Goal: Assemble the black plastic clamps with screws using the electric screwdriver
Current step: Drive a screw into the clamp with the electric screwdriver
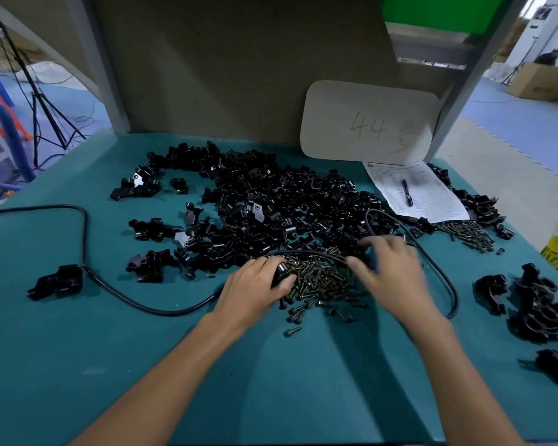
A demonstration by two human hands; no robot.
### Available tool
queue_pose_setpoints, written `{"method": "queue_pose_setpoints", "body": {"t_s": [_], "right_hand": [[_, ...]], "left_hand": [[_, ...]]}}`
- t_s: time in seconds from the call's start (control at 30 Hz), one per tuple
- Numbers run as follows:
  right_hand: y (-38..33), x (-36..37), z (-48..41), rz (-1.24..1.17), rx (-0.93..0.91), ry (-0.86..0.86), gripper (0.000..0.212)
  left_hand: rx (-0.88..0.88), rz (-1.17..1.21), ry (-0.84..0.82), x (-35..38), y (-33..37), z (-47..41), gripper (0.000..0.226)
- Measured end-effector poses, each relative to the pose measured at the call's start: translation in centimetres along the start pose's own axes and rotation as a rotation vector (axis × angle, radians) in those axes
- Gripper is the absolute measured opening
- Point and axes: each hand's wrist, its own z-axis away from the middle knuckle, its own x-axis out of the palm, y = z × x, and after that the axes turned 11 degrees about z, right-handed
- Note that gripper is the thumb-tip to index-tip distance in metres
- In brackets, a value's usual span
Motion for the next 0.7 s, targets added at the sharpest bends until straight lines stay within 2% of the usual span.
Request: {"method": "queue_pose_setpoints", "body": {"t_s": [0.07, 0.13, 0.2, 0.27, 0.33, 0.43, 0.5, 0.6, 0.7], "right_hand": [[3.6, 0.3, 0.4, 0.087, 0.205, -0.079, 0.071], [5.5, 1.0, 1.0, 0.051, 0.291, -0.216, 0.076], [6.0, 1.4, 1.2, 0.01, 0.287, -0.234, 0.063], [6.3, 1.0, 1.2, -0.067, 0.243, -0.175, 0.048], [6.3, -0.1, 1.0, -0.383, 0.266, -0.084, 0.043], [5.1, -2.2, 0.5, -1.251, 0.485, -0.002, 0.052], [3.7, -2.9, -0.4, -1.689, 0.587, 0.046, 0.054], [0.7, -2.3, -1.8, -1.943, 0.747, 0.186, 0.062], [-2.1, -1.2, -2.8, -1.965, 0.846, 0.382, 0.059]], "left_hand": [[0.028, -0.04, 0.01, 0.0, -0.1, -0.4, 0.049], [0.064, -0.078, 0.01, 0.0, -0.2, -0.6, 0.052], [0.083, -0.104, 0.015, 0.0, -0.2, -0.6, 0.054], [0.082, -0.113, 0.018, 0.1, -0.2, -0.6, 0.055], [0.076, -0.118, 0.024, 0.2, -0.1, -0.5, 0.057], [0.104, -0.124, 0.036, 0.2, 0.0, -0.5, 0.058], [0.129, -0.11, 0.061, 0.2, 0.0, -0.4, 0.054], [0.153, -0.11, 0.075, 0.3, 0.1, -0.4, 0.052], [0.174, -0.118, 0.086, 0.5, -0.1, -0.2, 0.051]]}}
